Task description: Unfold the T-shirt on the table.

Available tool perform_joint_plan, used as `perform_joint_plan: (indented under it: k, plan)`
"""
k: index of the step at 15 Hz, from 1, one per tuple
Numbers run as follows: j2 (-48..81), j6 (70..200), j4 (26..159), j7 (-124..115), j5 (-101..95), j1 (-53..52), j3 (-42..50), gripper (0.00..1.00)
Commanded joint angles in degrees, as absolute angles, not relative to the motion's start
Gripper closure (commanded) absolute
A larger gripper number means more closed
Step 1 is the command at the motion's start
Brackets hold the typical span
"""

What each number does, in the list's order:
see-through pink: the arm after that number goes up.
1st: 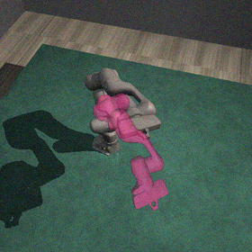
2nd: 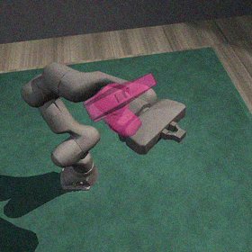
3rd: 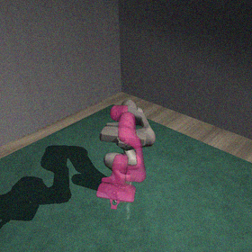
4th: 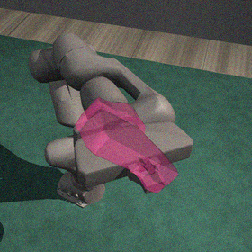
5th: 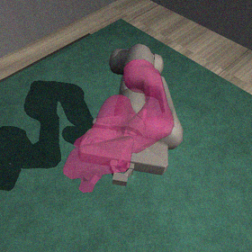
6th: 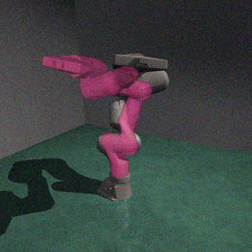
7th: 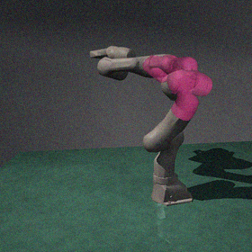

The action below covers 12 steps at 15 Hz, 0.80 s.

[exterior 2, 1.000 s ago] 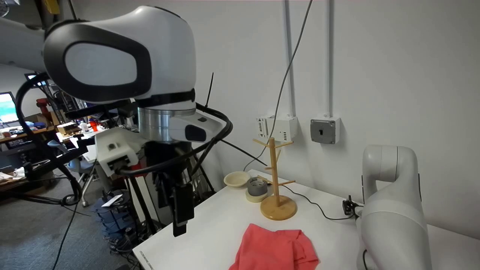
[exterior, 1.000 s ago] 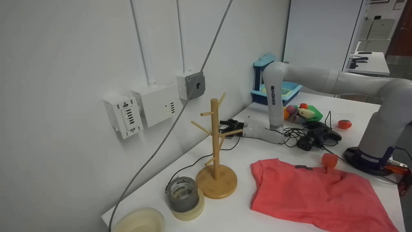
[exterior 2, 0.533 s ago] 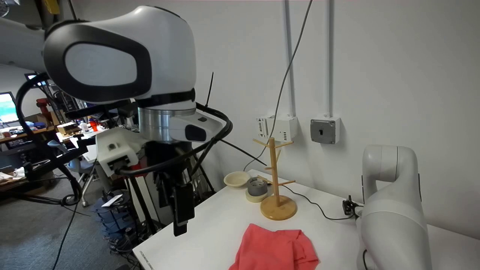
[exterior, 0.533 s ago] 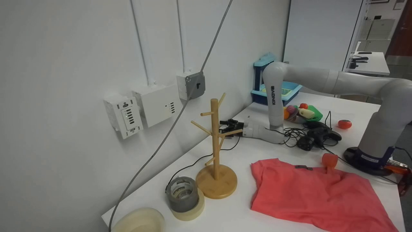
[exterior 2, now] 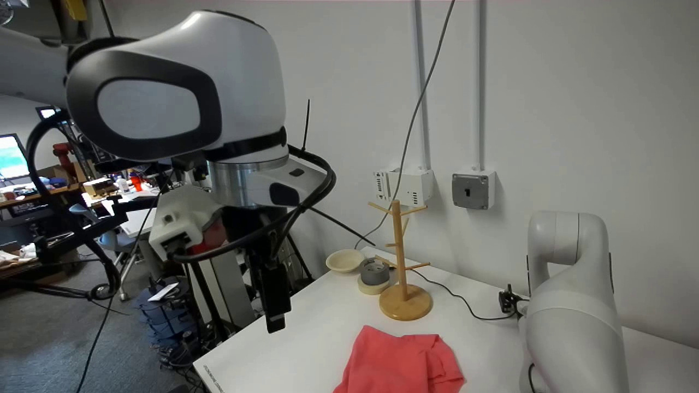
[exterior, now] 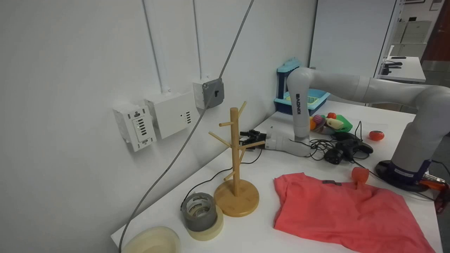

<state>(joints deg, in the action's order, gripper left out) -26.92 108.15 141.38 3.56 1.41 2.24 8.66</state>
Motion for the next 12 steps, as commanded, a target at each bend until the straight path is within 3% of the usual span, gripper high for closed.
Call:
perform_joint_plan:
  k: [1, 12]
  plan:
    - [-27.74, 111.06, 142.81, -0.04, 5.28, 3.48, 7.64, 0.0]
    - [-26.87, 110.25, 142.72, -5.18, 4.02, 4.58, 5.69, 0.0]
